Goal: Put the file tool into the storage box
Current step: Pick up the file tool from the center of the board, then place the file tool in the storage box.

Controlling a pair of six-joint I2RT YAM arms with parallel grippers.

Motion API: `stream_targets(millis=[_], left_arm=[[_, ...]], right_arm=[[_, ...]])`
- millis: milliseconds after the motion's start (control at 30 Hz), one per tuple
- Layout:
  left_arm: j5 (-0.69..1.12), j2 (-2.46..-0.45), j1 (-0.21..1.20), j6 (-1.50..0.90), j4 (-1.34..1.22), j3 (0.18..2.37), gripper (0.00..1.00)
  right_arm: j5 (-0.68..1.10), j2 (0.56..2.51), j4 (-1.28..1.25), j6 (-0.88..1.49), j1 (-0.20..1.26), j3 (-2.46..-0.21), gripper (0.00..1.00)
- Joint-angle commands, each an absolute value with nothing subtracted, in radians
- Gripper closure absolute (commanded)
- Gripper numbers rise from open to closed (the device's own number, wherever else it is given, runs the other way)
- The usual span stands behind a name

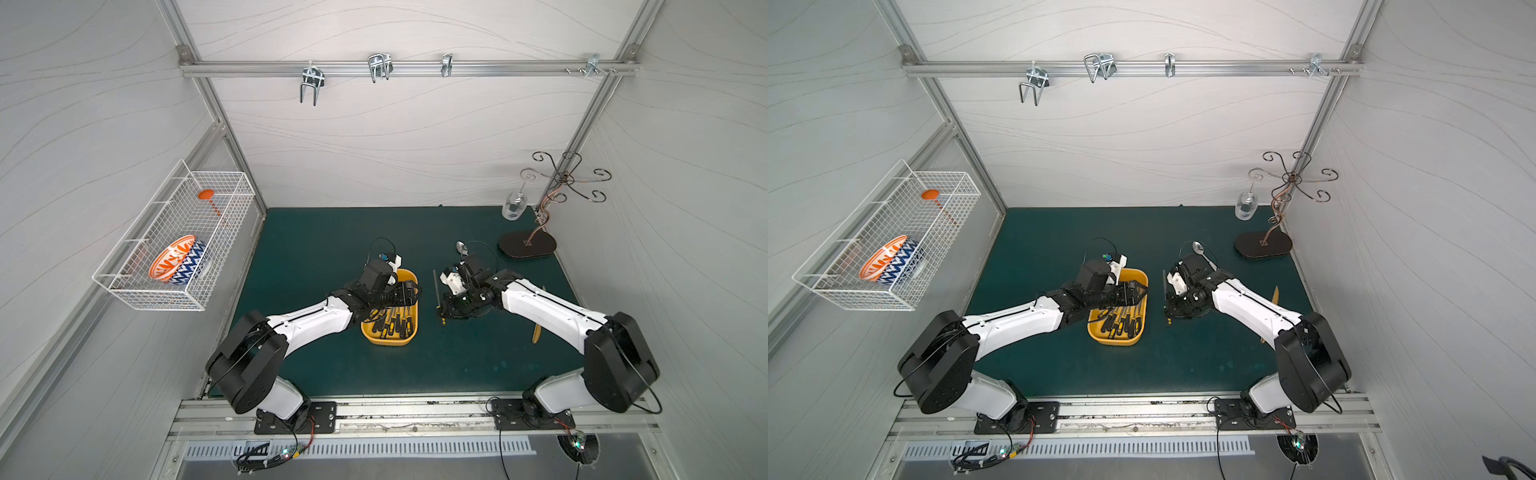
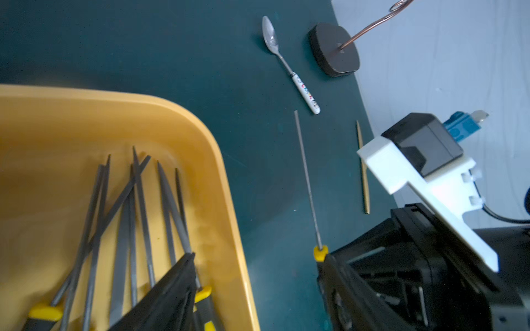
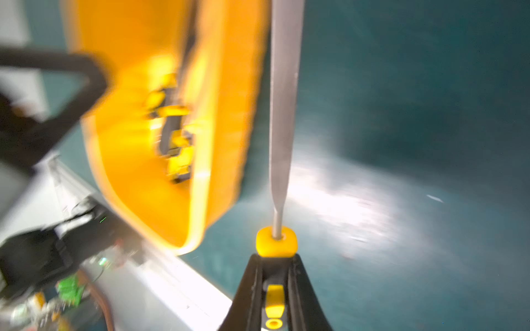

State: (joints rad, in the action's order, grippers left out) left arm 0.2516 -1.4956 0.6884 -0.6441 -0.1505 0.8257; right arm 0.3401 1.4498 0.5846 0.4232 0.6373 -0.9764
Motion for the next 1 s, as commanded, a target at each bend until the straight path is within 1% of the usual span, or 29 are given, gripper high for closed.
stream_targets(millis=[0, 267, 300, 367, 400, 500, 533, 600, 700, 733, 767, 800, 833, 900, 967], left_arm=[[0.315, -1.489, 0.69, -0.659, -0.239, 0.87, 0.26], [0.324, -1.509, 0.691, -0.661, -0.242, 0.877, 0.27], [0.321, -1.512, 0.691, -0.663, -0.242, 0.876, 0.29], [0.321, -1.519, 0.691, -0.666, -0.241, 0.874, 0.36], [0.322, -1.524, 0.69, -0.666, -0.241, 0.872, 0.43], [0.327, -1.532, 0.692, -0.668, -0.24, 0.871, 0.77], [0.328, -1.532, 0.691, -0.667, -0.237, 0.869, 0.86], [0.321, -1.525, 0.692, -0.663, -0.229, 0.865, 0.99], [0.293, -1.506, 0.691, -0.663, -0.221, 0.852, 1.0], [0.283, -1.498, 0.691, -0.661, -0.22, 0.845, 1.0], [0.273, -1.489, 0.691, -0.658, -0.216, 0.841, 1.0], [0.258, -1.48, 0.691, -0.655, -0.208, 0.837, 1.0], [0.239, -1.472, 0.692, -0.65, -0.198, 0.833, 1.0], [0.192, -1.461, 0.69, -0.639, -0.172, 0.827, 1.0], [0.131, -1.458, 0.69, -0.63, -0.127, 0.824, 1.0]], right_arm=[[0.404, 1.456, 0.581, 0.378, 0.671, -1.015, 1.0], [0.41, 1.472, 0.591, 0.352, 0.725, -1.071, 1.0], [0.417, 1.467, 0.588, 0.355, 0.725, -1.074, 1.0], [0.428, 1.455, 0.575, 0.362, 0.725, -1.074, 1.0], [0.433, 1.447, 0.566, 0.367, 0.725, -1.072, 1.0], [0.427, 1.428, 0.552, 0.376, 0.725, -1.066, 1.0], [0.421, 1.424, 0.554, 0.377, 0.724, -1.065, 1.0], [0.414, 1.425, 0.557, 0.378, 0.725, -1.065, 1.0], [0.408, 1.423, 0.552, 0.38, 0.724, -1.063, 1.0], [0.405, 1.422, 0.549, 0.382, 0.725, -1.062, 0.96], [0.404, 1.423, 0.547, 0.384, 0.724, -1.059, 0.9], [0.394, 1.422, 0.545, 0.387, 0.724, -1.059, 0.82], [0.385, 1.42, 0.543, 0.391, 0.724, -1.055, 0.76], [0.36, 1.419, 0.543, 0.398, 0.725, -1.05, 0.7], [0.341, 1.417, 0.544, 0.405, 0.723, -1.045, 0.67]])
